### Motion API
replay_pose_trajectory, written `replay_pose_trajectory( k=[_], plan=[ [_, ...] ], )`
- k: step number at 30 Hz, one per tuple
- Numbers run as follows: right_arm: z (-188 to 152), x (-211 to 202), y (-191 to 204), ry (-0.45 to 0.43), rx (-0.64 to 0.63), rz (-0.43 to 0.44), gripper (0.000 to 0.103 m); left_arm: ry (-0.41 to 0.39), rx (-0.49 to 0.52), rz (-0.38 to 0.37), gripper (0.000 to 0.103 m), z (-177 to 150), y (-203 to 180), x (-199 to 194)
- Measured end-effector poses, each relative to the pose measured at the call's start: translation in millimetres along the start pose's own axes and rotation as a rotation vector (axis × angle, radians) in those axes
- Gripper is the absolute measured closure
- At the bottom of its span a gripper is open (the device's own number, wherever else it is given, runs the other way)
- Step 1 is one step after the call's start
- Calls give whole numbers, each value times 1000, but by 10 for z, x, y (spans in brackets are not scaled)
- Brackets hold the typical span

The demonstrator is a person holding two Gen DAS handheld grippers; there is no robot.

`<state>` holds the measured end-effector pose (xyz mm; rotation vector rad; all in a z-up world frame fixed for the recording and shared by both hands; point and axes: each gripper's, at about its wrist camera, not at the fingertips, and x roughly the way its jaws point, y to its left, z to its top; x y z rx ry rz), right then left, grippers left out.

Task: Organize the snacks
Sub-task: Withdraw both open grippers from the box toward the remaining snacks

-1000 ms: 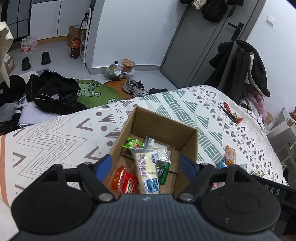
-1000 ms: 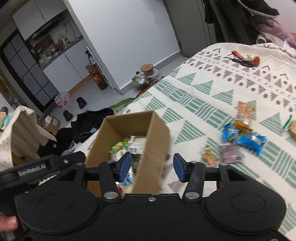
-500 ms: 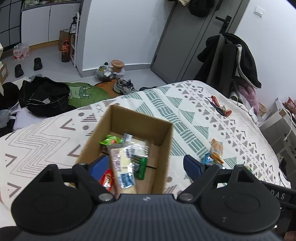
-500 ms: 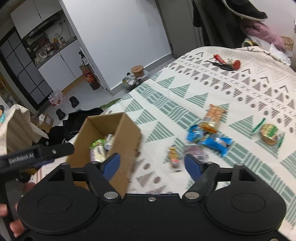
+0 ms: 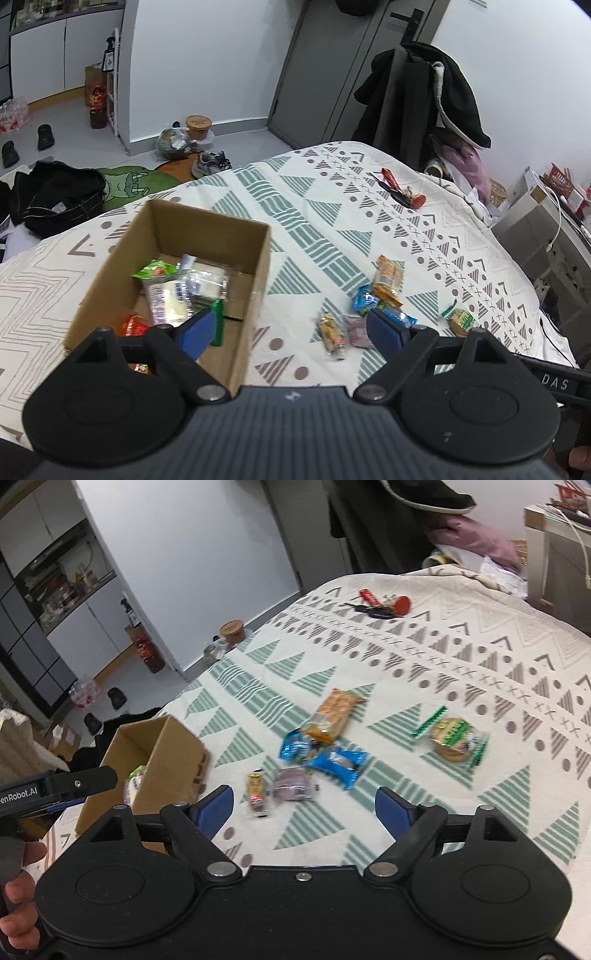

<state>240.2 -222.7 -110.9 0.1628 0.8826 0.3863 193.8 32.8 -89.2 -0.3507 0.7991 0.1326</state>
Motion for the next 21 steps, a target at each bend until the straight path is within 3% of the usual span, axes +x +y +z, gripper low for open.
replay_pose_trajectory(
  k=[12,14,18,21],
  plan=[
    [14,-54,-504,-31,30,-16,23,-4,26,-21,19,-72,-381,194],
    [24,-40,-572,-31,25,-22,27,-5,35,-23,25,-90,-435,237],
    [26,28,-734,-27,48,-27,35,29,28,-30,46,-129,-505,389],
    [29,112,-837,-17,58,-49,38,46,29,-27,51,-163,-542,498]
  ],
)
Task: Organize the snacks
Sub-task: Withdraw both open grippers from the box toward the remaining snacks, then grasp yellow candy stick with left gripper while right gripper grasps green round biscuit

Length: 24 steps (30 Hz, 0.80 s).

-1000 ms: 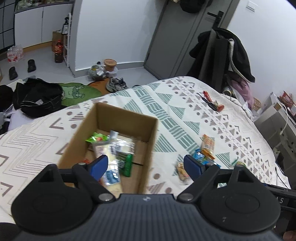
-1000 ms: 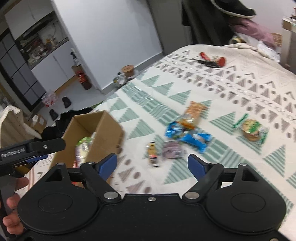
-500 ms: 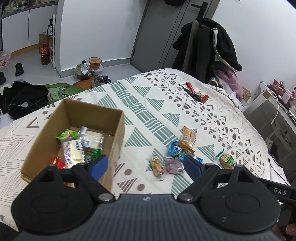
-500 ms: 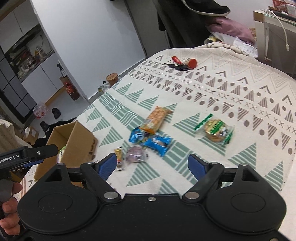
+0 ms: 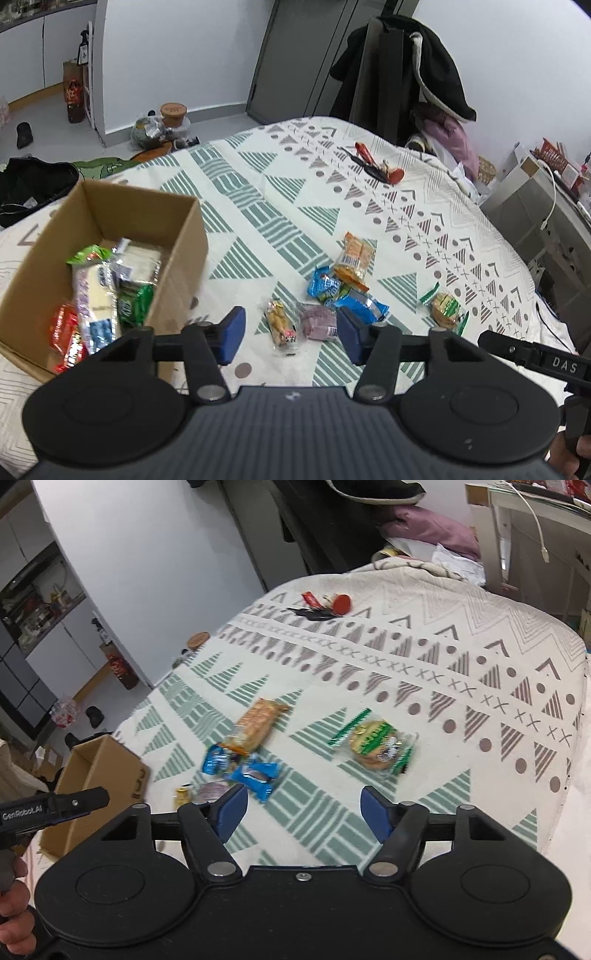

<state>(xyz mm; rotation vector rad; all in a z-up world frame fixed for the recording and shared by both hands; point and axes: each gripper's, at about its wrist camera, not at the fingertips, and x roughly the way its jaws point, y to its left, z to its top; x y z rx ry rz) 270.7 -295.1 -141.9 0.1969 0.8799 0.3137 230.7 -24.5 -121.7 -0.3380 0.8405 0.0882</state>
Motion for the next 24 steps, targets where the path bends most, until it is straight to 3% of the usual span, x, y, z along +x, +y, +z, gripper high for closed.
replay_pose_trajectory(
  k=[7,24],
  plan=[
    [51,185,-138,18,13,-22,44,47,-13,9,66,-63,-13,303],
    [251,735,-429,43,-17,-68,45,143,-52,42,68,-129,57,1090]
  ],
)
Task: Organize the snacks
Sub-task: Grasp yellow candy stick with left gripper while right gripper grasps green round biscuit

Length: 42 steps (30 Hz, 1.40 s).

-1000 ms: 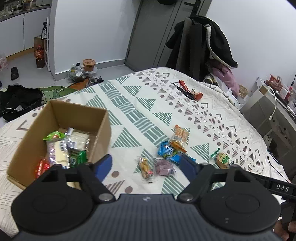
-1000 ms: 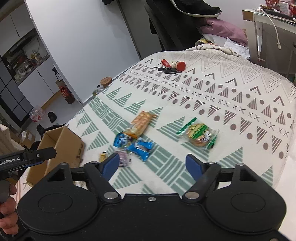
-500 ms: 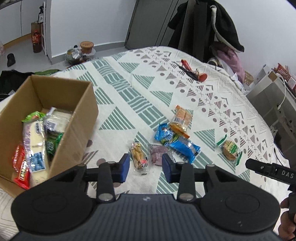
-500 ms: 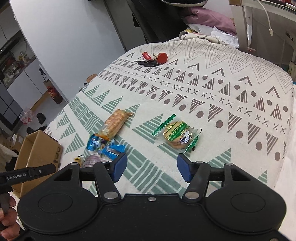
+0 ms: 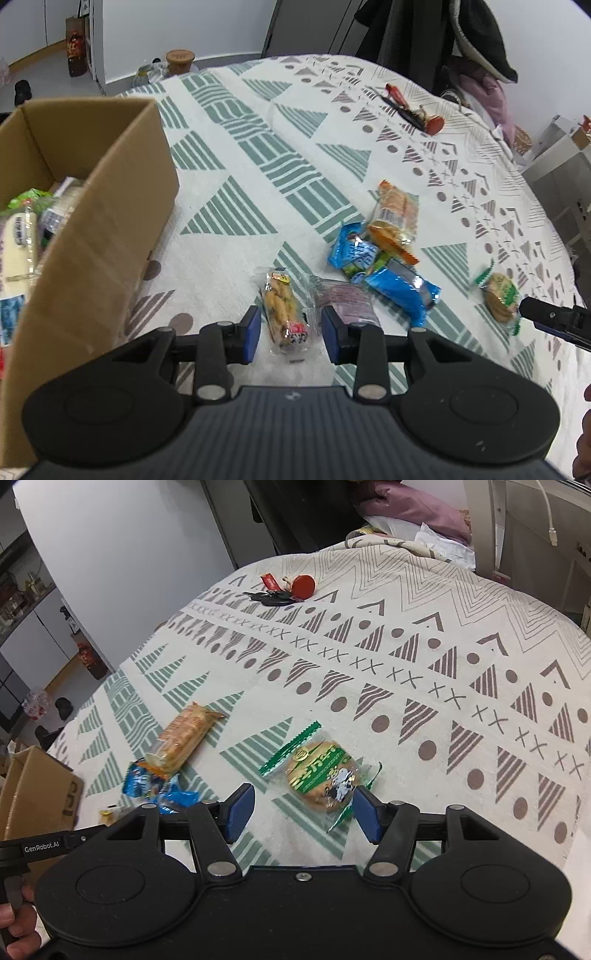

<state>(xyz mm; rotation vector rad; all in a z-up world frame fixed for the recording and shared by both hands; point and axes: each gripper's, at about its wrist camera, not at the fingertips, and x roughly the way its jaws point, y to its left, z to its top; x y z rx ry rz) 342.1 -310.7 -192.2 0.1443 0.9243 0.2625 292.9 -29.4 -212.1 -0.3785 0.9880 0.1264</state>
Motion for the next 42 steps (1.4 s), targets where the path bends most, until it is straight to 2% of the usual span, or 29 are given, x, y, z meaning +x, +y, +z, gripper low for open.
replay_pose_trajectory(
  k=[8,14,21,24,32,36,42],
  plan=[
    [78,234,-52,-28,-22,-28,43,9,0,40,68,54,21,221],
    [126,320,-36,-56,-31,-24,39,15,13,70,81,75,27,285],
    [210,391,-54,-123,-73,-29,29,15,17,71,84,76,35,277],
    [239,408,-68,-145,-77,-10,28,15,13,65,85,64,47,249],
    [144,401,-29,-54,-103,17,28,16,0,59,85,50,82,146],
    [30,332,47,-13,-155,19,29,13,-9,58,85,31,123,97],
    [-64,406,185,59,-220,-46,33,23,-10,62,85,-43,172,110]
  ],
)
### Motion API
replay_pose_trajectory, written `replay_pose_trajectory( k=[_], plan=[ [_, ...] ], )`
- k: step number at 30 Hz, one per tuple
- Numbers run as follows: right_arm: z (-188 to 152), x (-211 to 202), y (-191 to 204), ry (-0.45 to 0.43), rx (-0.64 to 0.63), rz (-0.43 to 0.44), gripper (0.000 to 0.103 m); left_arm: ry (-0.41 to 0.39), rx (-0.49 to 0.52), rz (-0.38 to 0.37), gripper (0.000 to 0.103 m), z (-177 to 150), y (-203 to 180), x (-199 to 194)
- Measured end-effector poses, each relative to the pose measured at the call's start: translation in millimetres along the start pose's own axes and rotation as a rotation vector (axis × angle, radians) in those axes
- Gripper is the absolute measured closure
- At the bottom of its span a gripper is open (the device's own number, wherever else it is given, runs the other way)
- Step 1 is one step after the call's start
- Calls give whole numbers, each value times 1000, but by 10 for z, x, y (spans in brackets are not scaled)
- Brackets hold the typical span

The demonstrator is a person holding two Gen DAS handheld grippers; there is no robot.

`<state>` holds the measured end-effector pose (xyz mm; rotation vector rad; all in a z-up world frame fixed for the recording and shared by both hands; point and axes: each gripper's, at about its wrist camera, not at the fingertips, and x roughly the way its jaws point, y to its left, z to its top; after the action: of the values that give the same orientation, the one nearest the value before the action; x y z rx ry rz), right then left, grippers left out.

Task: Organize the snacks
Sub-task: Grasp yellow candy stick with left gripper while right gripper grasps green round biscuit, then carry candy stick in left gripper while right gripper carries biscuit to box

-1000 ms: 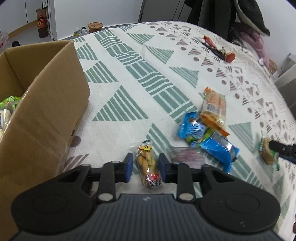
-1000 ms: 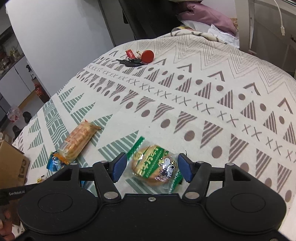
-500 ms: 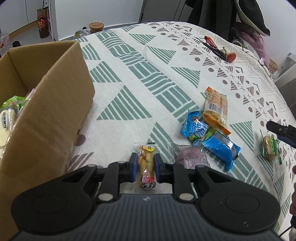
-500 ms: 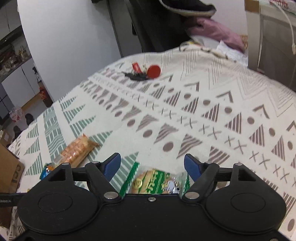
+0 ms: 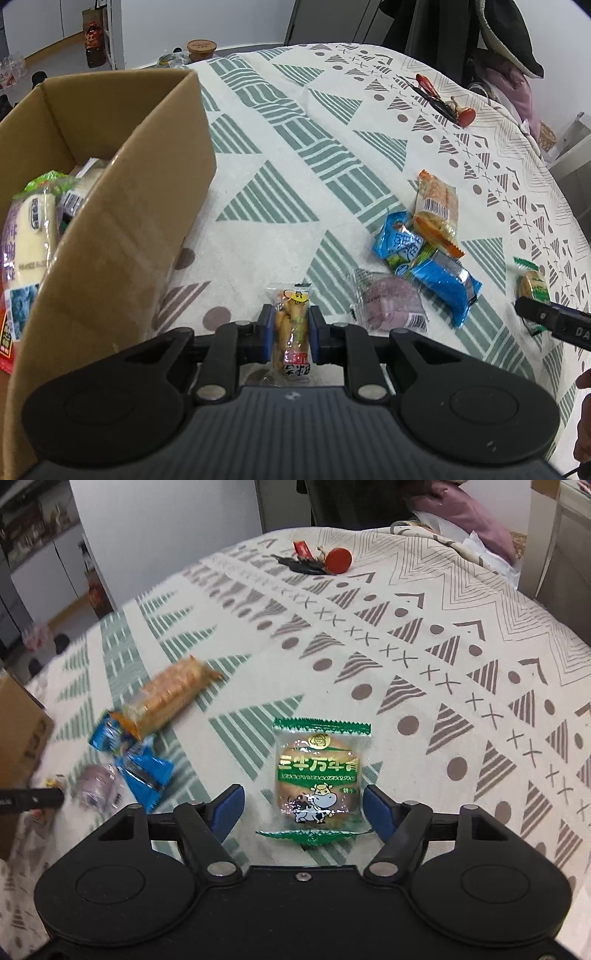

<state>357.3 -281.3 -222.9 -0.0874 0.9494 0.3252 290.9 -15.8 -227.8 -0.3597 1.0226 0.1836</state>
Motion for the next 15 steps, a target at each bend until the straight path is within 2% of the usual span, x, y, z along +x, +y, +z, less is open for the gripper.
replay_pose_trajectory(
  k=[7,11,15],
  plan=[
    [39,82,121,-5,-19,-74,34,7,22,15,82,-25,-33,37],
    [66,93,171,-4,-9,-122,55,19,25,12,80,-13,-37,33],
    [43,33,223,15,3,-115,55,28,23,-4,77,-37,-19,16]
  ],
)
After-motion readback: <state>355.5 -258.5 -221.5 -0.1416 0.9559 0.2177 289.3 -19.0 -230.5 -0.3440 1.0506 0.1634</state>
